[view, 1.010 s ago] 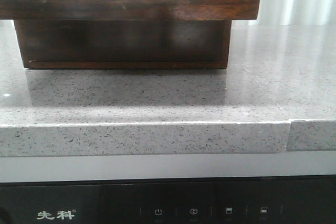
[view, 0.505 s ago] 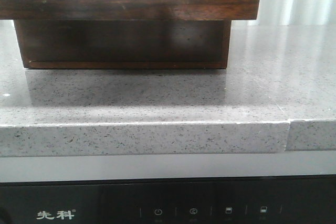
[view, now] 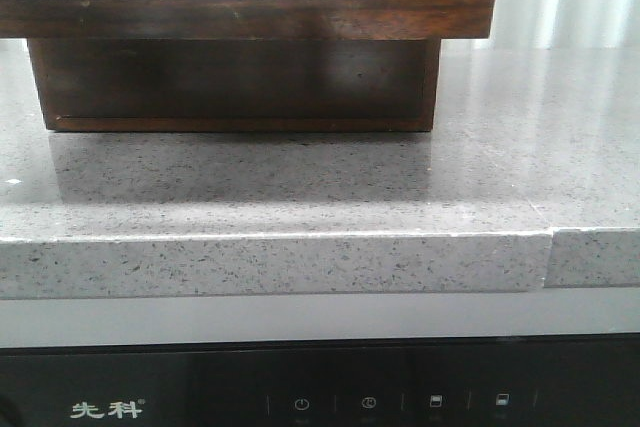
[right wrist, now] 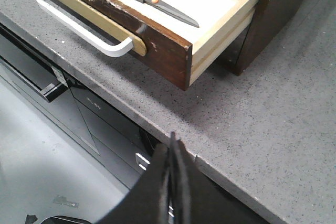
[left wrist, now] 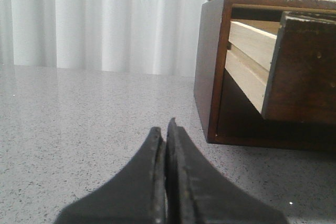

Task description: Put scissors in drawer with both arms

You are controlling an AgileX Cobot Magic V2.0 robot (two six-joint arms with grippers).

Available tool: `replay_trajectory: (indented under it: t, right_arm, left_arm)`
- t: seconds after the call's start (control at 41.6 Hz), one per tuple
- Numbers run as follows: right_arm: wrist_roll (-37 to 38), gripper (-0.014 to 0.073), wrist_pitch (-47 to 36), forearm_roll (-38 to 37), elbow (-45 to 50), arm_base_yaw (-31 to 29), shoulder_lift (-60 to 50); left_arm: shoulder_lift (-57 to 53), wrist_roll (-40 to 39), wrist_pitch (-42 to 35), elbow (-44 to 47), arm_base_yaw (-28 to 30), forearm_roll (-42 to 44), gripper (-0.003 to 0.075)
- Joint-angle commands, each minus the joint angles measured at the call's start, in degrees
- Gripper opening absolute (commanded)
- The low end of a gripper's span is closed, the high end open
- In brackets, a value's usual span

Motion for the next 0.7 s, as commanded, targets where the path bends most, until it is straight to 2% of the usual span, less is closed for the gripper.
replay_trajectory:
  t: [0.0, 0.674]
  right_arm:
    - [0.0, -0.0066, -3.68, 0.24, -1.29, -0.22, 0.17]
    - [0.0, -0.0066, -3.74, 0.24, -1.29, -0.22, 0.17]
  left_arm:
    - [-1.13, -0.1, -4.56, 1.42, 0.17, 0.0, -0.002]
    - [-1.13, -0.1, -4.42, 1.42, -2.48, 0.0, -0.002]
